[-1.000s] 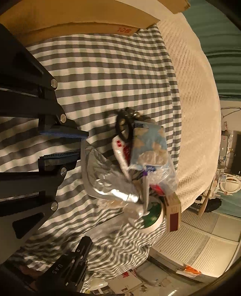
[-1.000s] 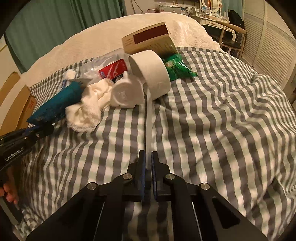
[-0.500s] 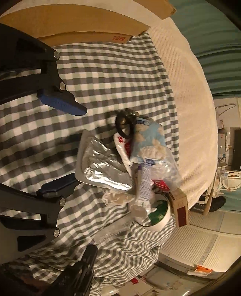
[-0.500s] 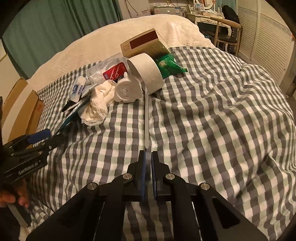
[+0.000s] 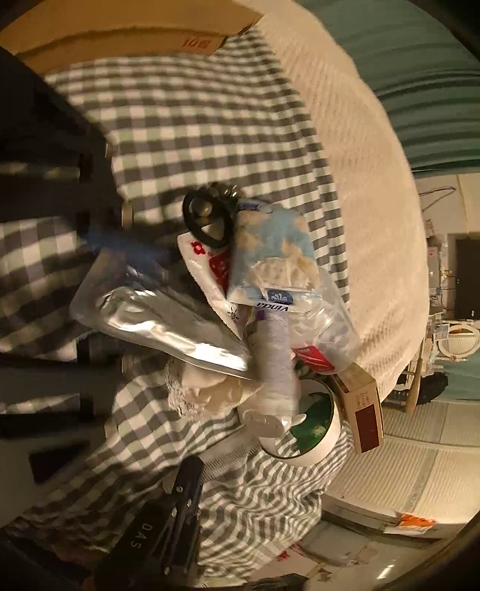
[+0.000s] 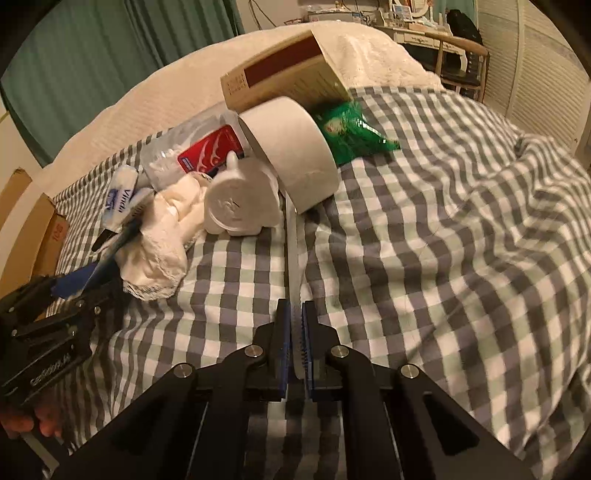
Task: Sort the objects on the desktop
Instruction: 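Grasp the clear plastic packet with the left tool and lift it, then carry the clear packet and white comb over the cardboard box with both tools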
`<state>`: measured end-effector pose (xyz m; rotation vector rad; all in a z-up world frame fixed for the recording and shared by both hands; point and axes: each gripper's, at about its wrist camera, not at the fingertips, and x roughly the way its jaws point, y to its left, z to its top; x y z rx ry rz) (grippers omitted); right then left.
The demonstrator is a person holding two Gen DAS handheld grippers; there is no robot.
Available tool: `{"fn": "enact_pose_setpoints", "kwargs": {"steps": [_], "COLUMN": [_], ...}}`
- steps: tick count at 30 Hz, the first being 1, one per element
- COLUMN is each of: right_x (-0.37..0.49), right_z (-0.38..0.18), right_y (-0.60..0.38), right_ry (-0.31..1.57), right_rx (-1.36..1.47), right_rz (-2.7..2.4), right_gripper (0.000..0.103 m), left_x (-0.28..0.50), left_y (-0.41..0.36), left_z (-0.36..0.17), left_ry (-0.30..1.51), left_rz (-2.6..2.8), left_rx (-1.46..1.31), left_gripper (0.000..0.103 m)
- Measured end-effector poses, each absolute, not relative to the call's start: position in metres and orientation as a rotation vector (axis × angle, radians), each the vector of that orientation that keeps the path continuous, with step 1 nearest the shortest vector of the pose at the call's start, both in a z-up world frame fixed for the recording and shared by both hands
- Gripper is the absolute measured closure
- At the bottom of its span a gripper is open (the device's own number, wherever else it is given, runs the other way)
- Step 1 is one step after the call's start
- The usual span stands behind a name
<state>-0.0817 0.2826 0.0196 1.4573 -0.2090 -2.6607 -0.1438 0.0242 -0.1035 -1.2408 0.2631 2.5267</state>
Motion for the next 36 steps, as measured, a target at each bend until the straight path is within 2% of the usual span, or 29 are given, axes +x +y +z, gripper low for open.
{"fn": "enact_pose_setpoints", "kwargs": {"steps": [7, 15, 19, 28, 36], "right_x": [-0.075, -0.065, -0.073, -0.079, -0.062], "right_z": [0.021, 0.024, 0.023, 0.02, 0.033], "right_y": [0.278, 0.281, 0.283, 0.274, 0.281], "right_ry": [-0.174, -0.253, -0.279, -0.159, -0.212], "right_rx": [1.484, 1.488, 1.481, 1.47, 1.478], "right_rz": [-2.655, -2.64, -2.638, -2.644, -2.646], "right_gripper": [0.097, 0.097, 0.097, 0.099, 0.1], "left_x": [-0.14, -0.143, -0.142, -0.139, -0.128], "left_y": [0.011, 0.0, 0.002, 0.007, 0.0], "left_z": [-0.094, -0.095, -0.094, -0.088, -0.08], "left_ry": [0.164, 0.041, 0.028, 0.026, -0.002], "left_rz": [2.511, 2.479, 2.468, 2.464, 2.471], "left_rx": [-1.295, -1.356, -1.356, -1.324, -1.275], "left_gripper": [0.086, 0.086, 0.086, 0.09, 0.094]}}
